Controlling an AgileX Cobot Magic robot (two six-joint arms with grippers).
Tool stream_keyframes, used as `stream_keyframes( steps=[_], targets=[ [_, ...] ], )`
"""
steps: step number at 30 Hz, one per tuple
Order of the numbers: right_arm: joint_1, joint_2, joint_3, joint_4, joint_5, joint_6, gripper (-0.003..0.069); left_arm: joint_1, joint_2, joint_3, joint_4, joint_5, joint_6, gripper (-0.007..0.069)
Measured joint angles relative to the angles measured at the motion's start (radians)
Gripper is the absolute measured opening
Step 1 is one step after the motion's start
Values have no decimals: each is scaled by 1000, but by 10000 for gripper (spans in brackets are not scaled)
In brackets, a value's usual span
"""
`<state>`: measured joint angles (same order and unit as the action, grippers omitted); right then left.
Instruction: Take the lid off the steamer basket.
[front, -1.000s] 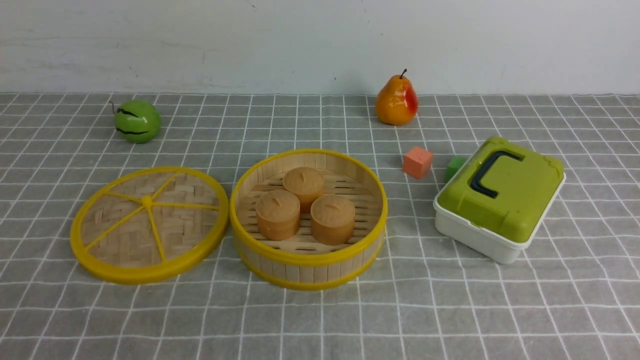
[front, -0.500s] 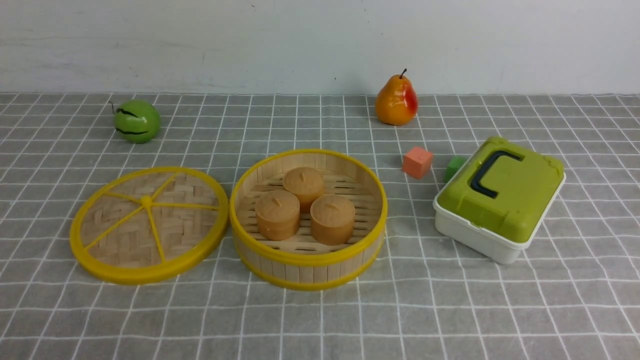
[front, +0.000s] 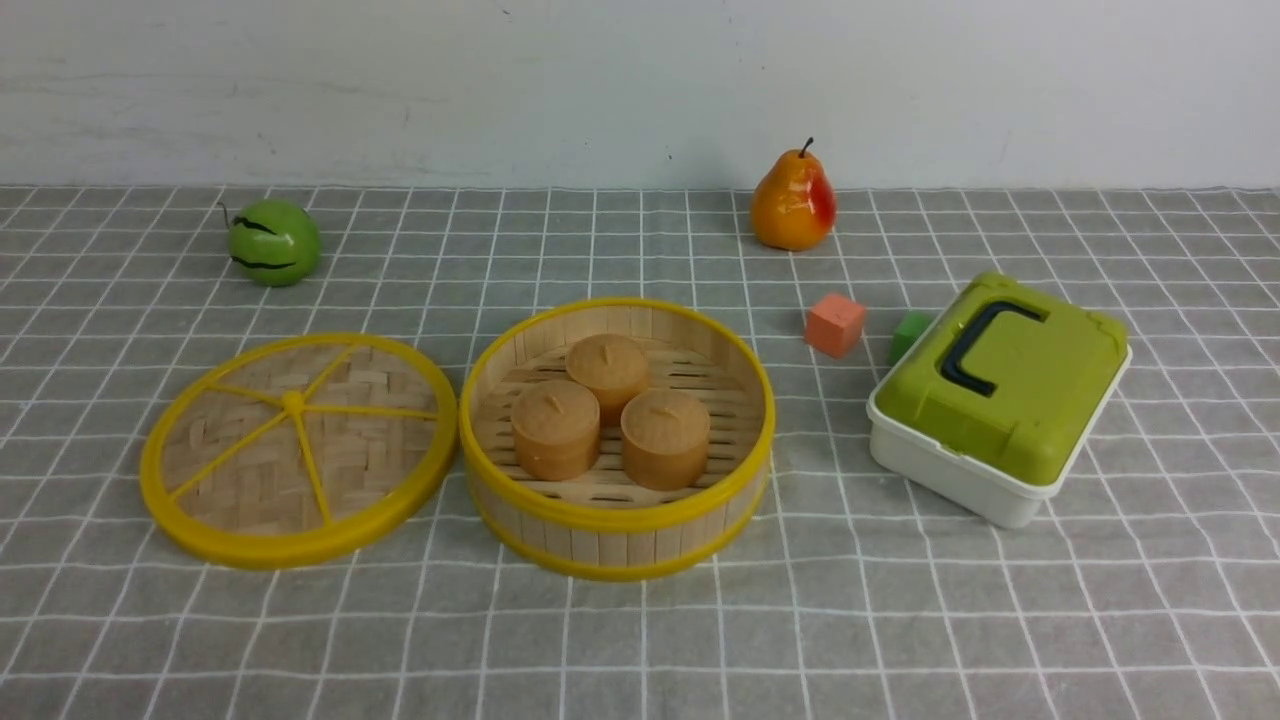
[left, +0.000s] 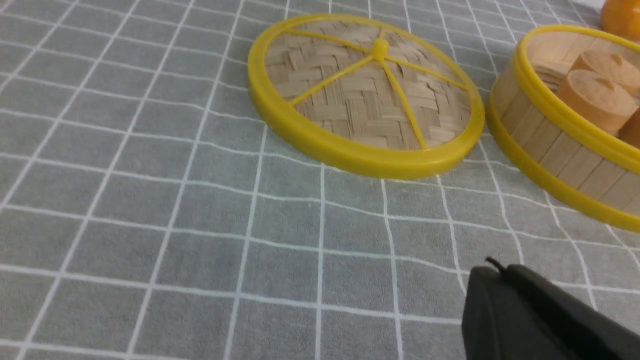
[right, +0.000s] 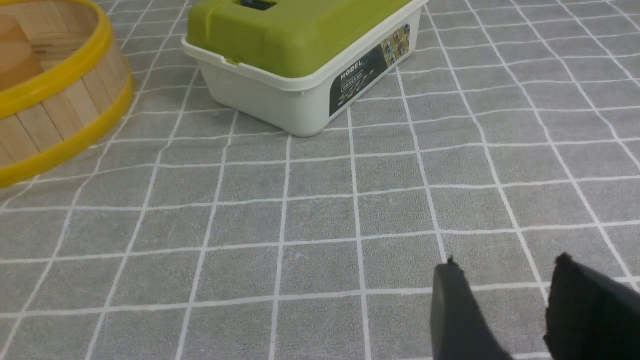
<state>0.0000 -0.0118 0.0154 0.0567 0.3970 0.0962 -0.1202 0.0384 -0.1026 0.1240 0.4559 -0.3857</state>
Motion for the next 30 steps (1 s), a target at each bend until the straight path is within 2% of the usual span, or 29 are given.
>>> stream_keyframes(
  steps=[6,9,15,20,30],
  targets=[
    [0,0,0,0,0,0,241,5,-50,125,3,-168,0,-13],
    [0,0,0,0,0,0,241,10,-50,129,7,-166,0,-13],
    [0,0,0,0,0,0,241,10,-50,133,-6,-66,14,-13],
    [0,0,0,0,0,0,241,10,-50,134,-11,-60,62,-13],
    [0,0,0,0,0,0,241,38,-50,134,-21,-57,84,-13]
  ],
)
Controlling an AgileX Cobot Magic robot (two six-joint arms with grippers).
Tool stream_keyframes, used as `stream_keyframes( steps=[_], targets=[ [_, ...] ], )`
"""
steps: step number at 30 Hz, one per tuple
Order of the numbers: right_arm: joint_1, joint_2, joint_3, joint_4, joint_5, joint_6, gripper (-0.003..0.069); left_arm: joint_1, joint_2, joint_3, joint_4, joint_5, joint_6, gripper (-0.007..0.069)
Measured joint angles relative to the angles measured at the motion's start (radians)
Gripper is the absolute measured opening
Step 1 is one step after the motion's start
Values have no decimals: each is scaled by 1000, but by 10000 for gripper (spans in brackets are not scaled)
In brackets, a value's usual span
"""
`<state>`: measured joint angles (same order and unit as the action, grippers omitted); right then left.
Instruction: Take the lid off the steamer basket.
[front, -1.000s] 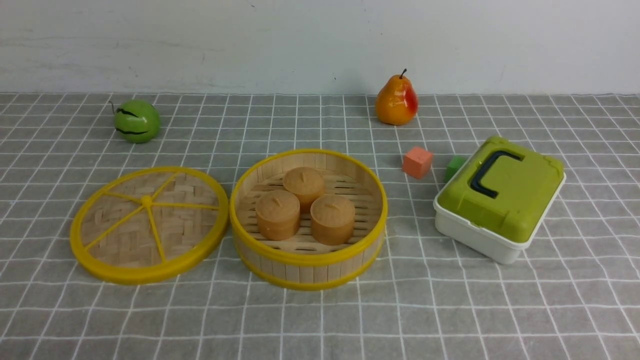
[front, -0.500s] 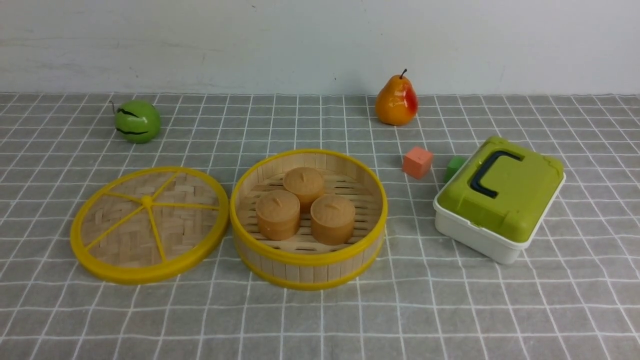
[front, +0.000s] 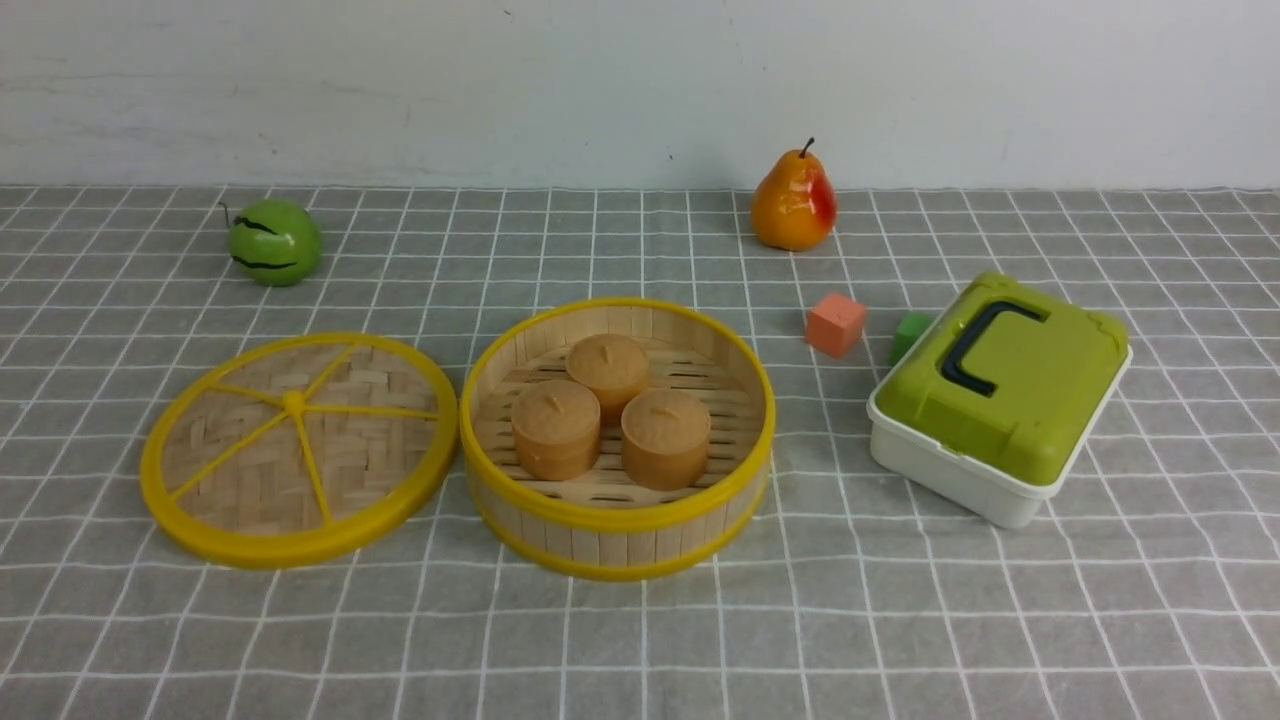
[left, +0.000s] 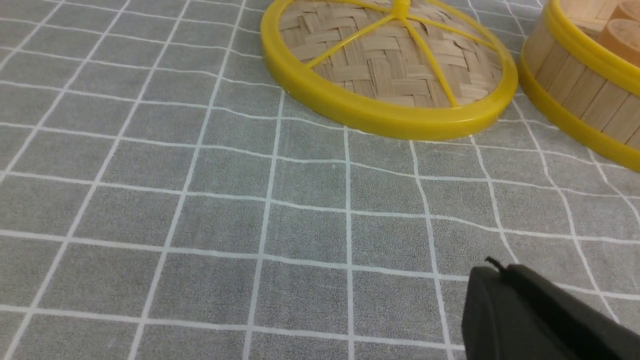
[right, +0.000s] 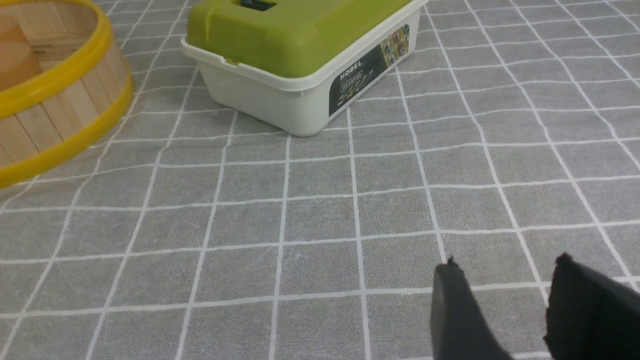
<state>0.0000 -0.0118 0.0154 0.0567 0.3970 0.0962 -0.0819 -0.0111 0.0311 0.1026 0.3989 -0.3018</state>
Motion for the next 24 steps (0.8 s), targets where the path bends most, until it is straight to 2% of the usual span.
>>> stream_keyframes(
  steps=[12,24],
  targets=[
    [0,0,0,0,0,0,241,1,0,0,-38,0,132,-13],
    [0,0,0,0,0,0,241,1,0,0,-44,0,144,-13]
  ],
)
